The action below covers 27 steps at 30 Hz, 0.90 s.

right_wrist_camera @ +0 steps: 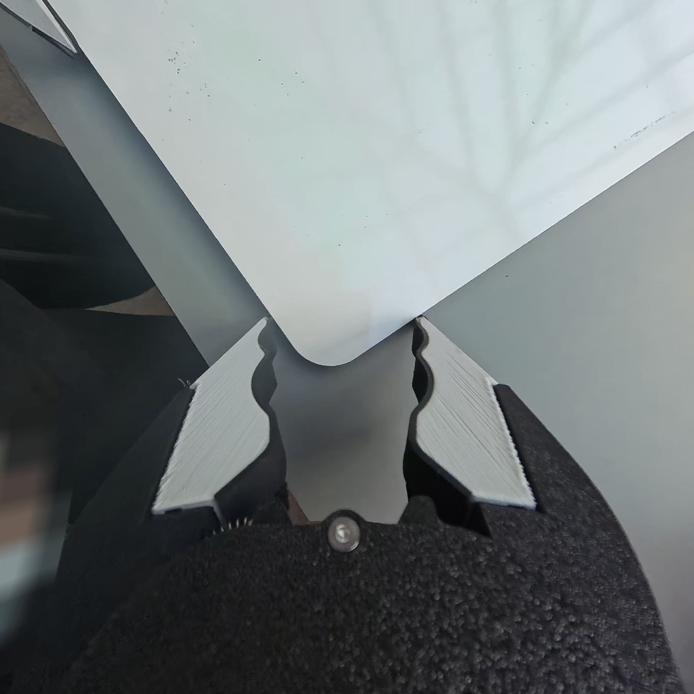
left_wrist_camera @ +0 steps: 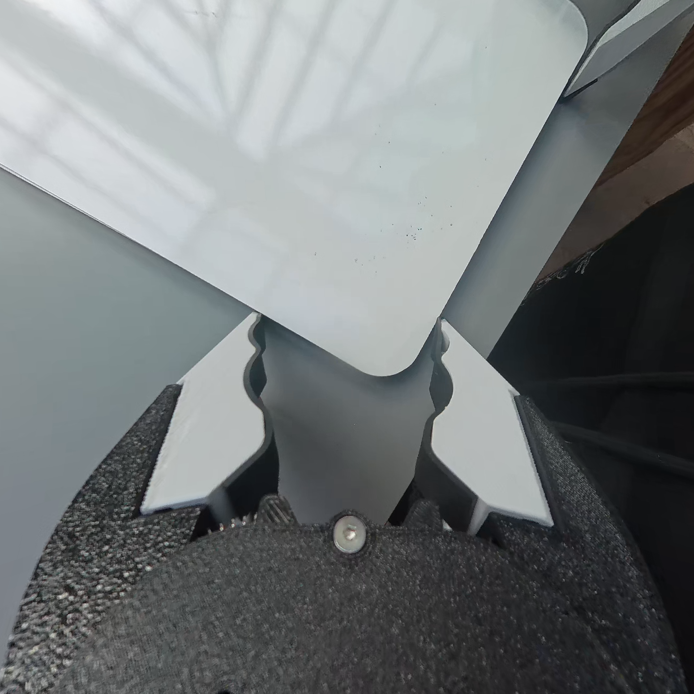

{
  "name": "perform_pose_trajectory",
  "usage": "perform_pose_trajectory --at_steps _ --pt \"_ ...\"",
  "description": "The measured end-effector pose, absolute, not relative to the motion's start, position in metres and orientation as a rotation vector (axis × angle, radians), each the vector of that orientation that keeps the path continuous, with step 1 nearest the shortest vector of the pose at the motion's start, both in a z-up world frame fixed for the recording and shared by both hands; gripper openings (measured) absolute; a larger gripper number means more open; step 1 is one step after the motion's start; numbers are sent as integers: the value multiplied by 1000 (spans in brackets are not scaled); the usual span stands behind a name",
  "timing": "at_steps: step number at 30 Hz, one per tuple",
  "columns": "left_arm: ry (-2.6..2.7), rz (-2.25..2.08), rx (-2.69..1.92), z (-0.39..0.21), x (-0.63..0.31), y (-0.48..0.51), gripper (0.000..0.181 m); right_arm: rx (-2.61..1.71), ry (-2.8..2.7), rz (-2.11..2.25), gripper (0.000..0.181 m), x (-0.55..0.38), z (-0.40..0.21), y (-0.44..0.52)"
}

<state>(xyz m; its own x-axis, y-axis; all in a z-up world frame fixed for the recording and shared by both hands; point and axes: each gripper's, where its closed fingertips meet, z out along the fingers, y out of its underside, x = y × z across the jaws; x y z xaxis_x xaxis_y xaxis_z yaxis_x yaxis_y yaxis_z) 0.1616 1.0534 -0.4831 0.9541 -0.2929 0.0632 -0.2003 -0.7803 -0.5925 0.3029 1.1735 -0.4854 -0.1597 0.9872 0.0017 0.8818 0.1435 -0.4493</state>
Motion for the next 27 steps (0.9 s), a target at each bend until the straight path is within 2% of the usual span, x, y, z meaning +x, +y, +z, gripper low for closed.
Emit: perform_pose_trajectory --at_steps 14,17,21,27 --pt "376 -214 -2518 -483 145 1053 85 -1794 -2143 560 65 297 -483 1171" --pt "292 -175 -2533 -484 138 1049 96 -1800 -2167 631 94 294 -464 1189" --pt "184 -136 -2515 -485 140 1046 103 -1699 -2190 700 107 229 -425 1252" --pt "51 -43 -2505 -487 144 1053 104 -1509 -2390 627 100 107 -436 1328"
